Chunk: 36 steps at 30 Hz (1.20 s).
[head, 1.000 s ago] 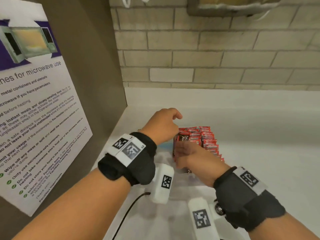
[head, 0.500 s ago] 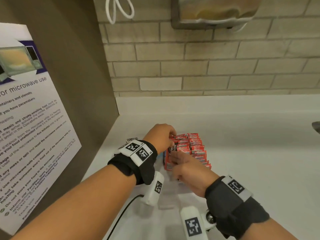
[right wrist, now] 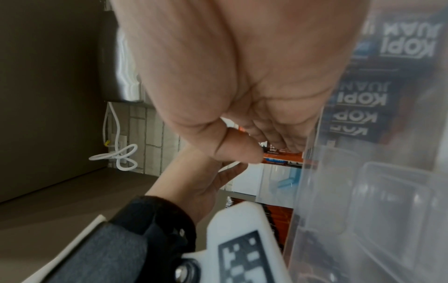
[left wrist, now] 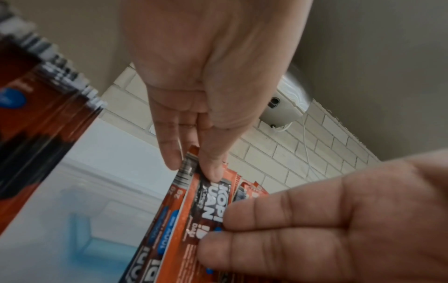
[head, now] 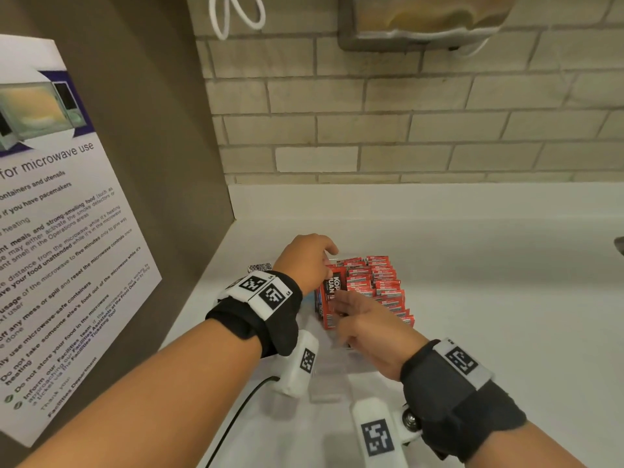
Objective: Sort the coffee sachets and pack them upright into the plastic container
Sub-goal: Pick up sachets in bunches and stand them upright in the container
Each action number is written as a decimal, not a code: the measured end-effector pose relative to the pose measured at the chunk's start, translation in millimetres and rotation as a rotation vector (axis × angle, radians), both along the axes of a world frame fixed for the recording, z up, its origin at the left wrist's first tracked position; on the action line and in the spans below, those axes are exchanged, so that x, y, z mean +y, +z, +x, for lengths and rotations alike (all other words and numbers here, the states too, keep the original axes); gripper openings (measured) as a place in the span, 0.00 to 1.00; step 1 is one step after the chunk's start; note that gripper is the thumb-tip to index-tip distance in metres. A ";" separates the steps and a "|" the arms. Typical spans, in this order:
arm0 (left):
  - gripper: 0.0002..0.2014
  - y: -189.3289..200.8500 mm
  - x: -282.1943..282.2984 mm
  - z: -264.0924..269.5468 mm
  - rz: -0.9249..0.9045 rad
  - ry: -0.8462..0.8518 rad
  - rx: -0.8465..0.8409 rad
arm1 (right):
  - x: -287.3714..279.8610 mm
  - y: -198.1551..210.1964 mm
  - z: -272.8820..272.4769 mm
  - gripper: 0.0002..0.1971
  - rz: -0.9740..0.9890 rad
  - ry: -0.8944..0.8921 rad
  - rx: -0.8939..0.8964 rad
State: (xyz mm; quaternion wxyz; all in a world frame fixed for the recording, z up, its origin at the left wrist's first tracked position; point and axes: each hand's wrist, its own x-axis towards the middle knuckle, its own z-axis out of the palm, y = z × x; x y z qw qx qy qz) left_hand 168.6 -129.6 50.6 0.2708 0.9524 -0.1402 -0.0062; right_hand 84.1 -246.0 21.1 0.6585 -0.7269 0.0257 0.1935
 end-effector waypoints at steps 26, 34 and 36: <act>0.19 104.0 80.1 -85.7 -0.644 -0.072 0.049 | 19.9 61.2 -17.9 0.26 0.027 0.215 -0.428; 0.31 25.4 99.6 -109.3 -1.131 0.038 0.188 | 54.7 37.8 -28.0 0.17 0.507 0.164 -0.147; 0.28 12.6 96.0 -119.8 -1.170 -0.019 0.296 | 62.7 34.7 -25.8 0.24 0.535 0.214 -0.131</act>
